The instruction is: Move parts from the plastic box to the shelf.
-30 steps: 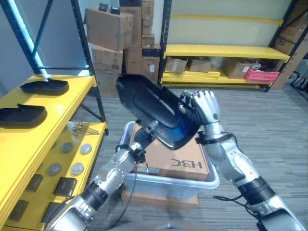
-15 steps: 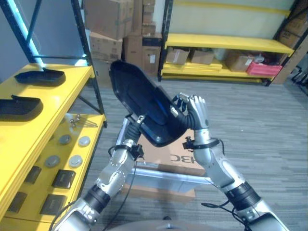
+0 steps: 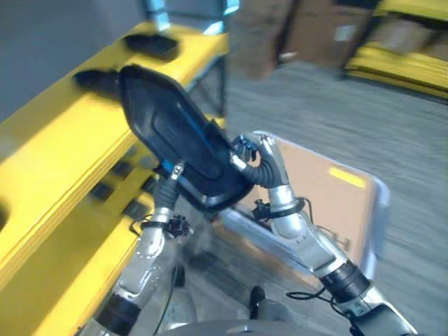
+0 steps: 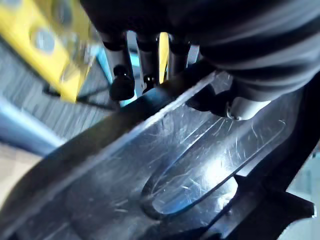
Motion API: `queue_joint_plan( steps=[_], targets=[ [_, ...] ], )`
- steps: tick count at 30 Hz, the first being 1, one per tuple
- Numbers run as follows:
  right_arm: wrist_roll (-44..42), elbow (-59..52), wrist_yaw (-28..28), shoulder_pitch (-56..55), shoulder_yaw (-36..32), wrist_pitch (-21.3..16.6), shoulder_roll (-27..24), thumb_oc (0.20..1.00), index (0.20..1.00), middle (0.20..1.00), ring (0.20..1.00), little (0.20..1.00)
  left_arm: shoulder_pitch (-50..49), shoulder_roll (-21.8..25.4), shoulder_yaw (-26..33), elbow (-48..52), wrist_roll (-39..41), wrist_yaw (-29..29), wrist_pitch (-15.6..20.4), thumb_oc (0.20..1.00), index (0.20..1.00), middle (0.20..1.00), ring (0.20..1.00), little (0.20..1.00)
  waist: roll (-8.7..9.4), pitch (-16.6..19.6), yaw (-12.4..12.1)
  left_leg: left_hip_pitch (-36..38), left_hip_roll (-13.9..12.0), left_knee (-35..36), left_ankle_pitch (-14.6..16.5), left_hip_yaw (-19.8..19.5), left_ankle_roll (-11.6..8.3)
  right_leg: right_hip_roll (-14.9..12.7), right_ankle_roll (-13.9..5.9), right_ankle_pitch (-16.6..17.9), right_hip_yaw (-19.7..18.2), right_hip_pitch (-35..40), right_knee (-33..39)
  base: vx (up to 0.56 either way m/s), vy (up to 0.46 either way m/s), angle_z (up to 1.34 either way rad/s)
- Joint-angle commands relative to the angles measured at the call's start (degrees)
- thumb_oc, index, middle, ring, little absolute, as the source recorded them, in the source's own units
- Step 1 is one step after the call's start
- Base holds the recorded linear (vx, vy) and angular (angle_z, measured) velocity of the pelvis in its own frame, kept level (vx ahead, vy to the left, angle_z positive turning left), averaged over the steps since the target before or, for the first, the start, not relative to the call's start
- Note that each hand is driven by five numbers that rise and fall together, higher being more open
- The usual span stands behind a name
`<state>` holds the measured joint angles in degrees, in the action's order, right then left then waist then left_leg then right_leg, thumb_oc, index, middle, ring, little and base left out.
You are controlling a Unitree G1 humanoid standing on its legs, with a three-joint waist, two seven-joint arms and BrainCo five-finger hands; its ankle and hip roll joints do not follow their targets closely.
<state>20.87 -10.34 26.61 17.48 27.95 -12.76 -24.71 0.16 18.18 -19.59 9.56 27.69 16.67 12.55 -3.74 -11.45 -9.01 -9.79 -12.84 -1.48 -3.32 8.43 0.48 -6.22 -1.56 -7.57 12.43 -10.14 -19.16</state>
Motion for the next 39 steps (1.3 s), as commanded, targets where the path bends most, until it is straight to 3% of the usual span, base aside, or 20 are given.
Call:
queue_joint_plan(
  steps=[1, 3, 5, 8, 12, 18, 21, 22, 23, 26, 27, 28, 29, 31, 33, 34, 36, 37, 38, 39],
  targets=[
    [-12.2, -7.1, -3.3, -0.8, -3.6, -7.2, 0.0, 0.2, 0.2, 0.2, 0.2, 0.2, 1.9, 5.7, 11.5, 3.6, -1.9, -1.3, 7.3, 0.2, 0.2, 0.2, 0.2, 0.2, 2.06, 2.9, 2.8, 2.1, -3.7, -6.2, 2.4, 6.4, -9.64, -0.5, -5.36, -4.2, 4.9, 3.8, 4.6, -0.06, -0.056, 1.44],
    [-15.3, -6.9, -5.5, -1.5, -4.3, -7.3, 0.6, 0.2, 0.2, 0.2, 0.2, 0.2, -1.0, 6.9, 14.1, 5.1, -2.3, -1.8, 7.1, 0.2, 0.2, 0.2, 0.2, 0.2, 1.96, 2.8, 2.0, 2.0, -3.2, -8.2, 3.8, 7.9, -9.42, -1.0, -5.71, -3.3, 7.0, 4.7, 5.9, -0.03, -0.026, 1.51],
    [-18.5, -6.9, -8.7, -2.3, -4.8, -8.0, 0.6, 0.2, 0.2, 0.2, 0.2, 0.2, -4.9, 8.1, 18.3, 7.4, -4.5, -1.8, 6.8, 0.2, 0.2, 0.2, 0.2, 0.2, 2.41, 2.6, 0.4, 2.8, -0.1, -11.9, 8.0, 5.1, -8.99, -1.9, -6.03, -1.7, 8.2, 6.5, 9.0, -0.02, 0.056, 0.99],
    [-20.2, -6.9, -9.9, -2.3, -5.2, -8.0, 0.9, 0.2, 0.2, 0.2, 0.2, 0.2, -5.8, 8.3, 19.9, 8.4, -5.5, -1.8, 6.7, 0.2, 0.2, 0.2, 0.2, 0.2, 2.54, 2.8, 0.0, 3.3, 1.2, -13.3, 10.1, 4.9, -8.55, -2.8, -6.3, -1.0, 10.0, 7.1, 10.2, -0.05, 0.095, 0.25],
    [-19.9, -6.5, -10.0, -3.0, -7.1, -7.8, 1.3, 0.2, 0.2, 0.2, 0.2, 0.2, -4.8, 8.9, 19.8, 8.1, -6.9, -2.1, 7.1, 0.2, 0.2, 0.2, 0.2, 0.2, 1.88, 5.1, -0.2, 6.2, 2.3, -6.5, 8.9, 7.8, -8.95, -3.8, -7.41, 1.2, 13.1, 7.4, 13.0, -0.03, 0.191, 0.79],
    [-21.1, -6.9, -13.0, -3.4, -8.0, -7.6, 3.1, 0.2, 0.2, 0.2, 0.2, 0.2, -1.3, 11.9, 19.9, 9.3, -12.9, -1.2, 6.8, 0.2, 0.2, 0.2, 0.2, 0.2, 3.95, 5.0, 0.0, 5.7, 5.7, -6.2, 10.7, 7.2, -6.39, -7.9, -9.95, 4.1, 12.2, 7.3, 13.2, 0.01, 0.299, 0.27],
    [-20.7, -7.2, -13.7, -3.0, -7.8, -7.4, 4.2, 0.2, 0.2, 0.2, 0.2, 0.2, -0.2, 13.0, 19.9, 9.2, -15.0, -1.0, 6.7, 0.2, 0.2, 0.2, 0.2, 0.2, 4.61, 3.7, 0.5, 5.4, 8.1, -5.5, 10.8, 6.0, -4.72, -11.2, -11.69, 7.2, 8.3, 4.6, 9.1, -0.05, 0.258, -0.09],
    [-19.6, -7.2, -13.5, -2.8, -8.0, -6.6, 3.9, 0.2, 0.2, 0.2, 0.2, 0.2, 1.7, 13.2, 17.8, 8.2, -14.9, -1.7, 6.8, 0.2, 0.2, 0.2, 0.2, 0.2, 4.42, 3.0, 1.2, 5.2, 8.9, -5.0, 11.1, 4.2, -4.01, -9.3, -12.09, 7.2, 0.8, 3.1, 6.6, -0.02, 0.191, -0.04],
    [-19.0, -7.6, -13.1, -3.0, -8.5, -6.5, 3.8, 0.2, 0.2, 0.2, 0.2, 0.2, 2.6, 13.3, 16.7, 7.6, -14.9, -2.2, 6.9, 0.2, 0.2, 0.2, 0.2, 0.2, 4.26, 3.1, 1.0, 4.9, 9.2, -5.0, 11.0, 3.2, -3.68, -7.7, -12.2, 6.5, -2.3, 3.1, 6.2, 0.01, 0.115, 0.42],
    [-17.9, -8.9, -13.0, -4.3, -9.8, -6.7, 3.1, 0.2, 0.2, 0.2, 0.2, 0.2, 3.8, 13.4, 15.2, 6.8, -15.1, -2.7, 6.8, 0.2, 0.2, 0.2, 0.2, 0.2, 4.14, 3.4, 0.9, 4.6, 9.9, -4.5, 10.6, 1.7, -3.06, -5.1, -11.66, 5.8, -6.0, 3.4, 4.5, 0.06, 0.083, 1.11],
    [-17.4, -9.6, -12.8, -5.5, -10.7, -6.7, 2.6, 0.2, 0.2, 0.2, 0.2, 0.2, 4.5, 13.1, 14.0, 6.4, -14.7, -3.6, 6.6, 0.2, 0.2, 0.2, 0.2, 0.2, 4.08, 3.6, 1.0, 4.7, 10.2, -4.4, 10.5, 0.5, -2.68, -3.1, -11.53, 4.5, -8.1, 4.0, 3.4, 0.1, 0.131, 1.13],
    [-16.6, -9.8, -12.4, -7.3, -12.1, -6.9, 1.9, 0.2, 0.2, 0.2, 0.2, 0.2, 5.6, 12.5, 12.3, 5.5, -14.9, -4.4, 6.2, 0.2, 0.2, 0.2, 0.2, 0.2, 4.13, 4.1, 1.0, 4.4, 11.4, -3.9, 9.9, -2.3, -1.84, 2.3, -10.62, 0.0, -12.2, 5.1, 2.4, 0.11, 0.131, 0.62],
    [-16.6, -9.8, -12.4, -7.3, -12.1, -6.9, 1.9, 0.2, 0.2, 0.2, 0.2, 0.2, 5.6, 12.5, 12.3, 5.5, -14.9, -4.4, 6.2, 0.2, 0.2, 0.2, 0.2, 0.2, 4.13, 4.1, 1.0, 4.4, 11.4, -3.9, 9.9, -2.3, -1.84, 2.3, -10.62, 0.0, -12.2, 5.1, 2.4, 0.15, 0.094, 0.53],
    [-16.9, -10.4, -12.0, -8.0, -13.3, -7.2, 1.3, 0.2, 0.2, 0.2, 0.2, 0.2, 6.3, 12.8, 11.6, 5.7, -15.4, -4.8, 6.2, 0.2, 0.2, 0.2, 0.2, 0.2, 4.81, 3.8, 0.6, 5.0, 13.2, -3.8, 10.4, -5.1, -1.43, 4.4, -8.41, -3.3, -12.5, 7.2, 5.1, 0.08, -0.054, 1.01],
    [-17.2, -10.0, -11.8, -7.7, -13.2, -7.4, 1.0, 0.2, 0.2, 0.2, 0.2, 0.2, 5.0, 12.5, 12.8, 7.1, -17.3, -3.7, 6.3, 0.2, 0.2, 0.2, 0.2, 0.2, 5.36, 3.5, 0.4, 3.9, 14.1, -6.3, 11.4, -6.2, -2.11, 4.9, -8.62, -3.2, -12.6, 8.6, 8.7, 0.04, -0.091, 1.02],
    [-18.2, -10.6, -11.9, -7.7, -13.5, -7.9, 0.4, 0.2, 0.2, 0.2, 0.2, 0.2, 3.4, 11.7, 13.8, 8.9, -17.5, -3.6, 6.1, 0.2, 0.2, 0.2, 0.2, 0.2, 5.58, 2.0, 0.0, 0.1, 15.9, -15.1, 12.5, -7.0, -3.85, 4.7, -7.96, -2.7, -14.0, 8.9, 10.0, 0.04, -0.042, 0.24],
    [-18.8, -10.9, -12.1, -7.8, -13.6, -8.1, 0.0, 0.2, 0.2, 0.2, 0.2, 0.2, 2.3, 10.8, 14.0, 9.6, -16.9, -3.9, 6.2, 0.2, 0.2, 0.2, 0.2, 0.2, 4.94, 1.5, -0.1, -2.5, 16.2, -20.7, 13.3, -7.3, -5.06, 4.5, -7.1, -3.1, -13.8, 9.5, 10.4, 0.05, 0.055, 0.17],
    [-18.3, -10.1, -12.0, -8.0, -13.8, -7.6, -1.4, 0.2, 0.2, 0.2, 0.2, 0.2, 1.8, 10.2, 13.8, 9.1, -17.5, -4.6, 6.1, 0.2, 0.2, 0.2, 0.2, 0.2, 4.05, 0.7, 0.2, -4.6, 14.0, -27.8, 14.4, -4.4, -6.13, 3.6, -6.0, -4.3, -12.7, 10.8, 10.3, 0.06, 0.09, 0.35],
    [-18.3, -10.0, -12.0, -8.0, -13.8, -7.6, -1.5, 0.2, 0.2, 0.2, 0.2, 0.2, 1.8, 10.2, 13.8, 9.1, -17.5, -4.7, 6.1, 0.2, 0.2, 0.2, 0.2, 0.2, 3.99, 0.8, 0.3, -4.9, 14.0, -27.9, 14.2, -4.5, -6.14, 3.6, -5.98, -4.1, -12.6, 10.6, 10.4, 0.06, 0.092, 0.62],
    [-18.2, -9.6, -11.8, -7.9, -14.0, -7.0, -1.6, 0.2, 0.2, 0.2, 0.2, 0.2, 1.2, 10.1, 13.8, 9.1, -17.8, -5.0, 5.9, 0.2, 0.2, 0.2, 0.2, 0.2, 4.06, 0.6, 0.4, -5.3, 12.0, -29.6, 14.1, -2.1, -6.02, 2.6, -5.66, -4.0, -11.6, 11.0, 10.5, 0.04, 0.097, 0.95]
  ],
)
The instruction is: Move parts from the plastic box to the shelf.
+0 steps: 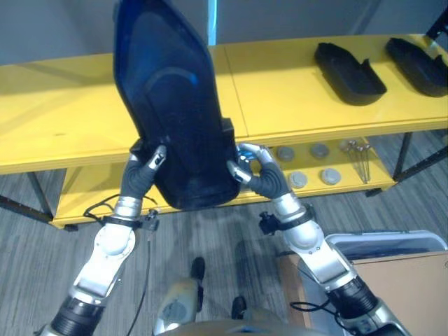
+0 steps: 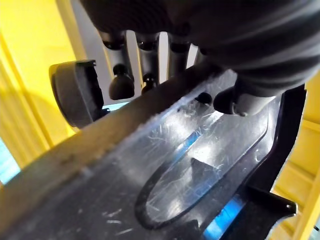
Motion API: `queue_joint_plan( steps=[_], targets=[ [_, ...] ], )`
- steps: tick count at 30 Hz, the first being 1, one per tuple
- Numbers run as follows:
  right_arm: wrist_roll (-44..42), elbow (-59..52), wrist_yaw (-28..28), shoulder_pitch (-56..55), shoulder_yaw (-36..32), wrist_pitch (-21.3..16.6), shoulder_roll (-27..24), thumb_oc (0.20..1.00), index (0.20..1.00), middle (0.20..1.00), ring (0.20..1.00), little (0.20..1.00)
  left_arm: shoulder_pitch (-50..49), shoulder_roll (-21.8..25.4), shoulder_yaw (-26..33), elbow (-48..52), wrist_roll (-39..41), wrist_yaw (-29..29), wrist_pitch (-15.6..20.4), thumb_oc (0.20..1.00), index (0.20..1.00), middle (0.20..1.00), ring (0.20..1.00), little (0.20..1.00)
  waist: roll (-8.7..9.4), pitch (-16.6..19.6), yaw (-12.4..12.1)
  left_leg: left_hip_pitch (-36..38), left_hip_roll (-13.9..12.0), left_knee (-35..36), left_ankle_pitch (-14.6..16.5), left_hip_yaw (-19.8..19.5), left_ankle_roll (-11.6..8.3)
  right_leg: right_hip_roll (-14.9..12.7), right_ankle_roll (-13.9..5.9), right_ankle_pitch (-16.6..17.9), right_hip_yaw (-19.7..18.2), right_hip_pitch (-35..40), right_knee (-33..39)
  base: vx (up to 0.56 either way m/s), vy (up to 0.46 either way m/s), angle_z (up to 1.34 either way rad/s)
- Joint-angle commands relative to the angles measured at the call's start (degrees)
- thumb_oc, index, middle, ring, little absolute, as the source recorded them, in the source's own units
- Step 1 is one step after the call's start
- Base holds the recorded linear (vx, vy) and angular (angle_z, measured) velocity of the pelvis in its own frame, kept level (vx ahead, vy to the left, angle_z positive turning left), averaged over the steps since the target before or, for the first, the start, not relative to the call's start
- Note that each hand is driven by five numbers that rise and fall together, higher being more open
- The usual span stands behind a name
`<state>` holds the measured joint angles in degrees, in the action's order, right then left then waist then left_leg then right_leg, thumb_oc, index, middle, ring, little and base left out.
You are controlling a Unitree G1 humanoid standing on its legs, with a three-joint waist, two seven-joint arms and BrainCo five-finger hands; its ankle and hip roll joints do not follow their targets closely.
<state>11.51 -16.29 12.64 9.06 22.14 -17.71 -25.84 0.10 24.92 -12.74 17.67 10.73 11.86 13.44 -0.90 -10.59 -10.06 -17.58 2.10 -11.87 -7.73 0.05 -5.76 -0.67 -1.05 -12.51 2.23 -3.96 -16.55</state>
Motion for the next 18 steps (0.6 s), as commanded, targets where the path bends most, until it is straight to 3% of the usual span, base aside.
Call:
queue_joint_plan(
  steps=[1, 2, 4, 5, 6, 9, 12, 13, 14, 16, 18],
  targets=[
    [-9.2, -4.1, 2.3, -0.2, -8.9, -1.9, -0.7, 0.2, 0.2, 0.2, 0.2, 0.2, -0.2, 3.6, 8.0, 1.3, 0.3, -0.2, 5.1, 0.2, 0.2, 0.2, 0.2, 0.2, 1.15, -0.4, 1.6, 1.8, -6.9, -20.7, 19.0, 8.4, -0.01, -4.4, -6.29, 1.2, 0.8, 5.7, 8.9, 0.05, 0.097, 1.07],
    [-9.3, -4.1, 2.3, -0.3, -8.9, -1.8, -0.6, 0.2, 0.2, 0.2, 0.2, 0.2, -0.3, 3.6, 8.0, 1.4, 0.3, -0.2, 5.1, 0.2, 0.2, 0.2, 0.2, 0.2, 1.09, -0.3, 1.7, 1.7, -6.9, -20.9, 19.1, 8.2, -0.06, -4.4, -6.28, 1.2, 0.9, 5.8, 9.0, 0.06, 0.111, 1.02],
    [-10.0, -3.7, 1.5, -0.8, -8.8, -1.3, -0.8, 0.464, 0.464, 0.464, 0.464, 0.464, -0.7, 3.4, 8.7, 0.5, 0.5, 0.8, 5.1, 0.2, 0.2, 0.2, 0.2, 0.2, 1.4, 0.3, 1.8, 1.8, -10.6, -17.4, 18.7, 8.4, -0.7, -5.9, -6.97, 1.3, 3.0, 6.6, 11.1, 0.05, 0.078, 0.59],
    [-10.0, -3.7, 1.5, -0.9, -8.7, -1.3, -0.8, 0.464, 0.464, 0.464, 0.464, 0.464, -0.8, 3.4, 8.7, 0.6, 0.5, 0.8, 5.1, 0.2, 0.2, 0.2, 0.2, 0.2, 1.44, 0.4, 1.9, 1.9, -10.6, -17.2, 18.6, 8.4, -0.77, -5.9, -6.94, 1.4, 3.1, 6.8, 11.3, 0.12, 0.144, 0.45],
    [-10.8, -2.7, 0.8, -1.2, -8.2, -1.3, -0.8, 1.0, 1.0, 1.0, 1.0, 1.0, -0.7, 2.8, 8.8, 0.0, -0.3, 2.3, 5.1, 0.2, 0.2, 0.2, 0.2, 0.2, 1.4, 1.4, 2.0, 4.4, -13.7, -7.9, 16.3, 9.0, -1.66, -6.4, -7.85, 1.6, 4.9, 7.4, 13.2, 0.16, 0.206, 0.47],
    [-10.6, -1.2, 1.8, -0.8, -8.5, -1.2, -1.4, 1.0, 1.0, 1.0, 1.0, 1.0, 1.4, 2.7, 8.0, -0.7, -2.4, 4.9, 5.0, 0.2, 0.2, 0.2, 0.2, 0.2, 0.66, 2.3, 1.5, 2.8, -16.1, 3.2, 9.0, 9.3, -4.42, -7.4, -9.26, 1.4, 6.5, 8.1, 15.4, 0.18, 0.27, 0.47],
    [-9.9, -0.8, 2.2, -0.8, -8.8, -1.1, -1.1, 1.0, 1.0, 1.0, 1.0, 1.0, 2.5, 3.1, 7.2, -0.6, -3.8, 5.1, 4.8, 0.2, 0.2, 0.2, 0.2, 0.2, 0.32, 3.2, 1.8, 2.6, -16.5, 5.6, 7.6, 10.4, -4.96, -8.7, -10.36, 1.3, 7.7, 9.4, 15.8, 0.21, 0.28, 0.36],
    [-9.5, -0.9, 2.3, -0.8, -8.7, -0.8, -0.8, 1.0, 1.0, 1.0, 1.0, 1.0, 2.8, 3.8, 7.1, -0.1, -5.4, 5.7, 4.7, 0.2, 0.2, 0.2, 0.2, 0.2, 0.26, 3.4, 1.8, 2.2, -15.5, 5.5, 7.9, 10.2, -4.63, -9.9, -10.87, 1.8, 7.4, 9.5, 16.0, 0.3, 0.454, 0.17],
    [-8.4, -0.6, 2.4, 0.1, -8.8, -0.6, -0.3, 1.0, 1.0, 1.0, 1.0, 1.0, 4.2, 5.5, 7.1, 0.4, -7.9, 5.6, 4.8, 0.2, 0.2, 0.2, 0.2, 0.2, 0.41, 4.0, 2.3, 2.4, -13.9, 5.3, 8.7, 11.7, -4.14, -13.3, -12.11, 3.9, 7.3, 9.6, 15.2, 0.38, 0.586, 0.08],
    [-8.7, -1.3, 1.9, 1.1, -8.5, -0.1, 1.0, 1.0, 1.0, 1.0, 1.0, 1.0, 4.7, 7.0, 7.5, 1.0, -8.4, 5.7, 4.7, 0.2, 0.2, 0.2, 0.2, 0.2, 1.53, 4.1, 2.2, 3.3, -11.2, 4.8, 10.0, 13.2, -2.58, -16.8, -13.21, 8.1, 5.7, 7.9, 13.3, 0.31, 0.44, 0.0],
    [-9.4, -1.6, 1.0, 1.6, -8.1, 0.1, 2.0, 1.0, 1.0, 1.0, 1.0, 1.0, 5.2, 8.7, 8.4, 1.2, -9.6, 6.3, 4.4, 0.2, 0.2, 0.2, 0.2, 0.2, 2.28, 3.9, 2.3, 3.9, -9.2, 3.6, 11.7, 14.0, -1.16, -19.8, -13.49, 15.0, 3.8, 6.1, 10.7, 0.22, 0.281, -0.26]
  ],
)
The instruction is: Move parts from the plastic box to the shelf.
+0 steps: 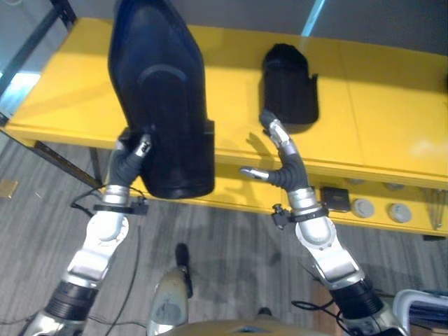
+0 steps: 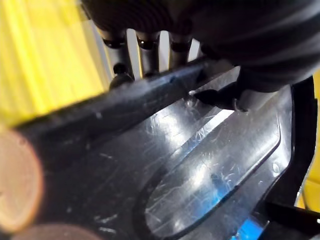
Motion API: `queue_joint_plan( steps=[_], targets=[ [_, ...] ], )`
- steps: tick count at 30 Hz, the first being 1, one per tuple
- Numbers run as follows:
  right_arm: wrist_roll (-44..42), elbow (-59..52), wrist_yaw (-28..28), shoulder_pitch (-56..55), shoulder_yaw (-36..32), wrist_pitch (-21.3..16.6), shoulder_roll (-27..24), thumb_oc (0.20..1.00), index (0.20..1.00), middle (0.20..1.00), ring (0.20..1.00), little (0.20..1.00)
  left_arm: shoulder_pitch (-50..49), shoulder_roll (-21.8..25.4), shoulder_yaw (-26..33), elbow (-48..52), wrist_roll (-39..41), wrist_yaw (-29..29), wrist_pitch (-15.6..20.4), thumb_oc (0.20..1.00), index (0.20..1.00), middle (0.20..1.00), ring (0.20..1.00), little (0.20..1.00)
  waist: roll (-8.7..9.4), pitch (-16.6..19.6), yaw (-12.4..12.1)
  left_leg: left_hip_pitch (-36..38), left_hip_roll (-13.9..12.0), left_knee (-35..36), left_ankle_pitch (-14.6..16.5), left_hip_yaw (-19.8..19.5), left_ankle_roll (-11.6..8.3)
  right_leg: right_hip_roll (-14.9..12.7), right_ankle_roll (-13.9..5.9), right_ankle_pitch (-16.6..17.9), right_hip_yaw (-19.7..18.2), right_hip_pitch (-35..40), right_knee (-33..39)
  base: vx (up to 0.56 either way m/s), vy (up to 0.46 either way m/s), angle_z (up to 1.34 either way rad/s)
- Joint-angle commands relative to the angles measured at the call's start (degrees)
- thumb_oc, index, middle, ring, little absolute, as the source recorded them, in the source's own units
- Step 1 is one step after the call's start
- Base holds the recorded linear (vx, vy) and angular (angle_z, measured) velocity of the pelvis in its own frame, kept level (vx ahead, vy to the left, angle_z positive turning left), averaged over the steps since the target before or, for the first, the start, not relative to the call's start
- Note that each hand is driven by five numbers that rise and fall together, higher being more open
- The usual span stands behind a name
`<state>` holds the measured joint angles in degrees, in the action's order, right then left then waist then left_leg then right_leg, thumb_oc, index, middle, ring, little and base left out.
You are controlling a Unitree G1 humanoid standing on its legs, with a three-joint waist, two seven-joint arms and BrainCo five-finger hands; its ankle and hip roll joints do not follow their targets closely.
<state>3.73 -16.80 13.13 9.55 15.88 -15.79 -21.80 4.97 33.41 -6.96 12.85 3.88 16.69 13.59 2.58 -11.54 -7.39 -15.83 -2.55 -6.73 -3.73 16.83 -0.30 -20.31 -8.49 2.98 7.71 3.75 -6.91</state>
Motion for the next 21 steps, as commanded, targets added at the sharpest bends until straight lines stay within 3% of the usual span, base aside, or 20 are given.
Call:
queue_joint_plan(
  steps=[1, 3, 4, 6, 9, 10, 12, 13, 14, 15, 17, 19, 20, 21],
  targets=[
    [-2.1, -1.4, 0.1, 1.5, -1.3, -1.8, -1.4, 1.0, 1.0, 1.0, 1.0, 1.0, 0.3, 0.7, 3.1, 6.2, -3.0, 1.7, 4.1, 0.2, 0.2, 0.2, 0.2, 0.2, -0.99, 4.7, -0.4, 2.4, -3.9, -2.0, 8.4, -2.4, -5.87, -1.1, -5.91, 2.7, -2.4, -2.7, -0.4, 0.19, 0.221, -0.23],
    [-2.4, -1.4, 0.1, 1.8, -1.1, -1.9, -0.9, 1.0, 1.0, 1.0, 1.0, 1.0, -0.1, 0.9, 3.7, 6.3, -3.1, 2.3, 4.1, 0.2, 0.2, 0.2, 0.2, 0.2, -0.82, 4.7, -0.6, 2.5, -3.9, -2.4, 9.0, -1.5, -5.29, -1.7, -6.07, 4.7, -3.1, -3.4, -1.2, 0.17, 0.159, -0.05],
    [-2.9, -1.7, -0.6, 0.1, -1.5, -2.1, -0.4, 1.0, 1.0, 1.0, 1.0, 1.0, -1.0, 1.0, 4.3, 6.2, -3.6, 2.5, 3.8, 0.2, 0.2, 0.2, 0.2, 0.2, -1.01, 4.4, 0.2, 4.4, -3.6, -1.5, 9.8, -0.9, -4.8, 0.5, -6.51, 7.7, -6.1, -3.9, -3.5, 0.2, 0.139, -0.05],
    [-3.4, -2.0, -1.5, -1.9, -2.3, -2.2, -0.2, 1.0, 1.0, 1.0, 1.0, 1.0, -1.9, 0.5, 4.8, 6.3, -4.0, 2.4, 3.6, 0.2, 0.2, 0.2, 0.2, 0.2, -1.05, 5.1, 0.6, 6.2, -3.3, 0.3, 10.0, -0.2, -4.37, 4.0, -6.51, 7.3, -8.3, -5.0, -3.8, 0.27, 0.174, 0.03],
    [-5.0, -2.0, -2.5, -3.8, -3.0, -2.6, -0.7, 1.0, 1.0, 1.0, 1.0, 1.0, -2.8, 0.0, 5.0, 6.4, -4.4, 1.8, 3.1, 0.2, 0.2, 0.2, 0.2, 0.2, -2.36, 5.1, 2.9, 8.8, -1.9, 2.1, 11.0, 0.2, -3.61, 13.3, -6.23, -3.5, -10.1, -10.3, -5.1, 0.23, 0.17, -0.02],
    [-5.5, -1.1, -2.5, -3.8, -3.0, -2.5, -0.9, 1.0, 1.0, 1.0, 1.0, 1.0, -2.4, -0.6, 4.7, 6.1, -4.4, 2.1, 2.9, 0.2, 0.2, 0.2, 0.2, 0.2, -2.97, 4.6, 3.4, 9.9, -1.4, 2.2, 11.7, -0.3, -3.37, 16.1, -5.22, -8.3, -9.4, -11.3, -5.0, 0.22, 0.065, 0.02],
    [-5.9, -1.2, -2.2, -4.2, -4.2, -2.8, -1.7, 1.0, 1.0, 1.0, 1.0, 1.0, -3.2, -0.6, 6.1, 7.2, -4.7, 1.5, 3.0, 0.2, 0.2, 0.2, 0.2, 0.2, -2.76, 3.5, 3.6, 11.1, 0.2, -0.1, 13.7, -1.6, -3.18, 16.9, -3.99, -9.8, -8.3, -10.2, -4.4, 0.28, -0.06, 0.44],
    [-6.2, -1.4, -2.0, -4.7, -5.3, -2.9, -3.1, 1.0, 1.0, 1.0, 1.0, 1.0, -4.9, -2.2, 7.0, 7.8, -3.7, 1.8, 4.0, 0.2, 0.2, 0.2, 0.2, 0.2, -3.27, 2.2, 3.3, 9.3, -0.3, -9.5, 13.6, -3.2, -4.36, 16.9, -1.81, -12.2, -8.3, -8.6, -4.4, 0.26, -0.158, 0.54],
    [-6.4, -1.6, -2.0, -5.1, -6.0, -2.7, -3.9, 1.0, 1.0, 1.0, 1.0, 1.0, -5.5, -2.9, 7.2, 8.0, -2.7, 1.9, 4.1, 0.2, 0.2, 0.2, 0.2, 0.2, -3.09, 1.0, 2.9, 6.7, -0.8, -14.6, 12.3, -3.0, -5.48, 16.2, -0.85, -12.3, -8.3, -7.7, -4.0, 0.17, -0.145, 0.54],
    [-6.4, -1.6, -2.0, -5.1, -6.1, -2.7, -3.9, 1.0, 1.0, 1.0, 1.0, 1.0, -5.5, -2.9, 7.3, 8.1, -2.7, 1.8, 4.1, 0.2, 0.2, 0.2, 0.2, 0.2, -3.35, 1.0, 3.1, 6.1, -1.1, -15.8, 12.7, -3.3, -5.57, 16.4, -0.76, -12.4, -8.1, -7.7, -4.0, 0.0, -0.081, 0.76],
    [-6.1, -0.7, -1.2, -5.6, -7.9, -2.3, -5.7, 1.0, 1.0, 1.0, 1.0, 1.0, -6.4, -3.9, 8.8, 7.4, -2.3, 2.8, 4.4, 0.2, 0.2, 0.2, 0.2, 0.2, -3.94, -1.1, 2.1, -1.6, -1.5, -25.3, 11.3, -5.8, -8.08, 15.3, 0.66, -13.3, -7.6, -6.2, -2.4, 0.0, -0.04, 0.6],
    [-6.1, -0.3, -1.0, -5.8, -8.3, -2.2, -5.9, 1.0, 1.0, 1.0, 1.0, 1.0, -7.0, -4.1, 9.4, 7.6, -2.2, 2.7, 4.5, 0.2, 0.2, 0.2, 0.2, 0.2, -3.96, -0.7, 2.4, -2.5, -2.3, -25.0, 11.8, -6.0, -8.01, 14.9, 0.48, -13.4, -7.3, -5.9, -1.5, 0.06, 0.041, 0.18],
    [-5.9, -0.2, -0.9, -6.4, -8.9, -2.0, -5.9, 1.0, 1.0, 1.0, 1.0, 1.0, -7.8, -4.3, 9.8, 7.5, -1.6, 2.5, 4.6, 0.2, 0.2, 0.2, 0.2, 0.2, -3.86, -0.2, 2.6, -2.2, -4.3, -22.5, 12.2, -5.7, -7.96, 14.3, 0.0, -13.6, -7.3, -5.8, -0.9, 0.14, 0.198, 0.22],
    [-5.8, -0.2, 0.3, -6.9, -9.4, -2.0, -5.0, 1.0, 1.0, 1.0, 1.0, 1.0, -8.3, -4.2, 10.1, 7.0, -0.5, 2.8, 4.5, 0.2, 0.2, 0.2, 0.2, 0.2, -4.11, 0.9, 3.1, -0.3, -7.8, -15.3, 12.9, -6.0, -7.74, 13.3, -1.1, -13.8, -7.6, -6.5, -1.0, 0.14, 0.192, 0.11]
  ],
)
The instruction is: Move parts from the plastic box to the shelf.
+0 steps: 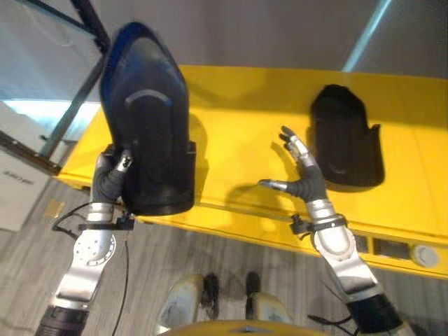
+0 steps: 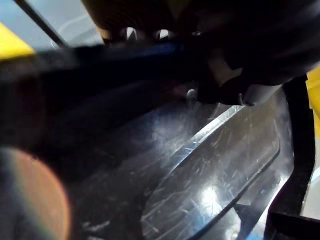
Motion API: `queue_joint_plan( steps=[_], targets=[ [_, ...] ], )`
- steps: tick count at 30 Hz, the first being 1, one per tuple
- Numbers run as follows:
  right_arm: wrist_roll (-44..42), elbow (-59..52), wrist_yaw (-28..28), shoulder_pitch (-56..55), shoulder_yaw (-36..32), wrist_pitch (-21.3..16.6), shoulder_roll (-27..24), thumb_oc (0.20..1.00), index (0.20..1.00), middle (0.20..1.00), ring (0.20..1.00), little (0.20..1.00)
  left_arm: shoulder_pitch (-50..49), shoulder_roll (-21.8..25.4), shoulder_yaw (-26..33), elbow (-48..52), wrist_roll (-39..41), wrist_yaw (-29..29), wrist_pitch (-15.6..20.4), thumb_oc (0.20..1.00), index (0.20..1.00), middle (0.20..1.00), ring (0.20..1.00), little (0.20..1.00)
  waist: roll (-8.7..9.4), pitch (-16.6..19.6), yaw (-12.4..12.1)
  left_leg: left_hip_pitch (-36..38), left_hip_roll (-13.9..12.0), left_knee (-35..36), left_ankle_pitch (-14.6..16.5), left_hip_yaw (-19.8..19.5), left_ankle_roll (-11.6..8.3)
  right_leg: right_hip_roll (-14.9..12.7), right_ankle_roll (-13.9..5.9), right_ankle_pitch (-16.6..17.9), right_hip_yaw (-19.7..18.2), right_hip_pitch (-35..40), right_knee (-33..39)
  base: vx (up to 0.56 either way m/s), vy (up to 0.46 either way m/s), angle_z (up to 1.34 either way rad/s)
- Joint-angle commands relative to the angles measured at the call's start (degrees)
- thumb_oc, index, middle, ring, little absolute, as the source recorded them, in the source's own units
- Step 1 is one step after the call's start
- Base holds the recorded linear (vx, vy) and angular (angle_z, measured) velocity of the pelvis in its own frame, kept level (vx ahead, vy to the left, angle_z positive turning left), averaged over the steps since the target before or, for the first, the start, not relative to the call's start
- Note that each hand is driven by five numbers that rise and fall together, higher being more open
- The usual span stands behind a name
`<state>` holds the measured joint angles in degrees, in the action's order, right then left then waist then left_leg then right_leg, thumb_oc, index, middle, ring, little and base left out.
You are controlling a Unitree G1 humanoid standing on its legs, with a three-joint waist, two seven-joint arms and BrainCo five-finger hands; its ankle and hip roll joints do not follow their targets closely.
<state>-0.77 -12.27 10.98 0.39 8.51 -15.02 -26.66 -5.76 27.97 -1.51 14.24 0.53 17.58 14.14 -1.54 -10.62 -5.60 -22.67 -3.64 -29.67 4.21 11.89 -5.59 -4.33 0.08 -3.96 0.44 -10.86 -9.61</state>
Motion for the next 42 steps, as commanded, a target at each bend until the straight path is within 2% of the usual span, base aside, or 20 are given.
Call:
queue_joint_plan(
  steps=[1, 2, 3, 4, 6, 8, 9, 10, 11, 13, 20, 25, 31, 35, 42],
  targets=[
    [-1.3, -4.8, 2.5, 2.1, -2.0, -2.8, -0.2, 1.0, 1.0, 1.0, 1.0, 1.0, 2.4, 1.3, 4.6, 5.6, 2.9, 1.9, 4.0, 0.2, 0.2, 0.2, 0.2, 0.2, 0.17, 0.0, 1.2, 7.1, -6.6, 8.3, 4.7, -0.8, -2.49, -2.8, -9.64, -6.9, -0.5, 8.1, 1.7, 0.12, 0.246, -0.08],
    [-0.5, -4.7, 3.4, 2.0, -2.1, -2.9, 0.2, 1.0, 1.0, 1.0, 1.0, 1.0, 2.6, 1.9, 4.7, 5.0, 2.6, 2.5, 3.6, 0.2, 0.2, 0.2, 0.2, 0.2, -0.37, -0.1, 1.1, 7.8, -7.5, 11.8, 3.6, -2.1, -3.21, -2.9, -10.08, -7.5, -0.9, 8.3, 2.0, 0.02, 0.094, -0.34],
    [-0.5, -4.8, 3.4, 2.1, -2.2, -2.9, 0.2, 1.0, 1.0, 1.0, 1.0, 1.0, 2.7, 2.0, 4.7, 5.0, 2.5, 2.5, 3.6, 0.2, 0.2, 0.2, 0.2, 0.2, -0.3, -0.1, 1.1, 7.9, -7.4, 12.4, 3.1, -2.0, -3.21, -2.9, -10.03, -7.2, -0.9, 8.2, 2.1, 0.1, 0.371, -0.51],
    [2.3, -4.2, 4.7, 0.1, -2.6, -3.1, 1.1, 1.0, 1.0, 1.0, 1.0, 1.0, 2.1, 3.2, 5.7, 4.2, 0.5, 3.5, 2.7, 0.2, 0.2, 0.2, 0.2, 0.2, -1.58, 1.3, 2.8, 11.1, -8.1, 19.5, 1.3, -0.2, -3.67, -2.9, -10.66, -6.9, -1.8, 7.9, 3.1, 0.07, 0.269, -0.51],
    [3.2, -4.0, 5.1, -0.5, -2.9, -2.8, 1.6, 1.0, 1.0, 1.0, 1.0, 1.0, 2.4, 3.5, 5.7, 3.3, -0.5, 3.6, 2.2, 0.2, 0.2, 0.2, 0.2, 0.2, -1.44, 1.5, 3.1, 12.5, -7.6, 22.0, 0.6, 1.6, -3.79, -3.1, -11.16, -5.9, -2.2, 7.6, 3.8, 0.04, 0.259, -0.68],
    [2.9, -4.1, 4.9, -2.0, -3.8, -2.4, 3.2, 1.0, 1.0, 1.0, 1.0, 1.0, 2.1, 5.8, 7.2, 1.3, -1.5, 2.5, 1.2, 0.2, 0.2, 0.2, 0.2, 0.2, -1.08, 1.1, 4.1, 13.3, -6.4, 24.5, 0.3, 3.9, -3.28, -4.2, -12.67, -2.9, -3.5, 5.5, 6.1, -0.08, 0.234, -0.95],
    [2.9, -4.2, 4.9, -2.1, -3.8, -2.3, 3.3, 1.0, 1.0, 1.0, 1.0, 1.0, 2.1, 5.9, 7.2, 1.3, -1.5, 2.5, 1.2, 0.2, 0.2, 0.2, 0.2, 0.2, -0.97, 1.3, 3.9, 13.3, -6.3, 24.7, 0.2, 4.1, -3.25, -4.2, -12.71, -2.8, -3.6, 5.4, 6.2, -0.14, 0.203, -0.78],
    [3.1, -3.7, 4.9, -2.1, -3.4, -2.2, 4.2, 1.0, 1.0, 1.0, 1.0, 1.0, 2.4, 6.9, 8.3, -0.4, -1.8, 2.6, 0.6, 0.2, 0.2, 0.2, 0.2, 0.2, -0.78, 1.2, 4.5, 13.4, -5.9, 26.6, -0.3, 5.3, -2.91, -4.6, -13.69, -0.8, -4.1, 3.4, 8.0, -0.07, 0.091, -0.41],
    [3.1, -3.7, 4.9, -2.1, -3.3, -2.2, 4.3, 1.0, 1.0, 1.0, 1.0, 1.0, 2.5, 7.0, 8.3, -0.5, -1.7, 2.6, 0.6, 0.2, 0.2, 0.2, 0.2, 0.2, -0.69, 1.3, 4.4, 13.4, -5.9, 26.8, -0.4, 5.4, -2.88, -4.6, -13.72, -0.7, -4.3, 3.3, 8.1, -0.1, 0.126, -0.26],
    [3.4, -3.4, 4.1, -1.8, -2.4, -2.0, 5.1, 1.0, 1.0, 1.0, 1.0, 1.0, 2.9, 8.1, 9.3, -2.3, -1.6, 1.8, -0.4, 0.2, 0.2, 0.2, 0.2, 0.2, -0.01, 1.2, 4.8, 13.2, -5.5, 28.0, -0.6, 7.3, -2.5, -4.5, -14.91, 1.9, -5.3, 1.2, 10.0, -0.07, 0.084, -0.29],
    [3.8, -3.6, 3.2, -0.7, -1.3, -1.8, 5.3, 1.0, 1.0, 1.0, 1.0, 1.0, 6.1, 11.1, 9.4, -6.4, -2.5, -0.8, -3.3, 0.2, 0.2, 0.2, 0.2, 0.2, 1.0, 0.0, 5.2, 12.2, -6.1, 28.1, -0.9, 9.7, -2.35, -3.4, -15.08, 5.0, -5.6, -2.6, 11.7, -0.05, 0.012, -0.31],
    [3.4, -3.6, 2.7, -0.5, -0.8, -1.7, 5.2, 1.0, 1.0, 1.0, 1.0, 1.0, 6.0, 11.1, 9.3, -8.0, -2.0, -1.3, -4.3, 0.2, 0.2, 0.2, 0.2, 0.2, 0.98, -0.4, 5.4, 12.0, -6.7, 27.5, -0.5, 10.4, -2.49, -2.8, -15.08, 5.2, -5.2, -3.5, 11.6, -0.01, -0.014, -0.09],
    [2.8, -3.8, 2.4, -0.1, 0.2, -1.5, 5.0, 1.0, 1.0, 1.0, 1.0, 1.0, 4.7, 8.6, 10.7, -11.9, -3.6, 0.4, -7.9, 0.2, 0.2, 0.2, 0.2, 0.2, 1.36, -1.1, 5.3, 11.7, -7.6, 26.1, -0.3, 10.9, -2.58, -2.2, -15.08, 5.5, -4.4, -4.4, 11.2, -0.01, -0.027, -0.06],
    [2.8, -3.8, 2.6, -0.1, 0.1, -1.2, 5.0, 1.0, 1.0, 1.0, 1.0, 1.0, 3.6, 6.8, 11.8, -12.2, -4.6, 1.6, -8.9, 0.2, 0.2, 0.2, 0.2, 0.2, 1.48, -1.0, 5.2, 11.6, -7.7, 25.7, -0.1, 11.0, -2.53, -2.1, -15.06, 5.4, -4.1, -4.5, 11.0, 0.0, -0.02, -0.04],
    [2.4, -4.2, 2.7, -0.5, -0.1, -0.8, 4.6, 1.0, 1.0, 1.0, 1.0, 1.0, 1.3, 4.1, 14.7, -11.6, -12.0, 4.6, -12.0, 0.2, 0.2, 0.2, 0.2, 0.2, 1.8, -1.0, 5.0, 11.4, -8.3, 24.5, 0.5, 10.7, -2.4, -1.9, -14.86, 5.0, -3.8, -4.2, 10.4, 0.0, -0.023, -0.02]
  ],
)
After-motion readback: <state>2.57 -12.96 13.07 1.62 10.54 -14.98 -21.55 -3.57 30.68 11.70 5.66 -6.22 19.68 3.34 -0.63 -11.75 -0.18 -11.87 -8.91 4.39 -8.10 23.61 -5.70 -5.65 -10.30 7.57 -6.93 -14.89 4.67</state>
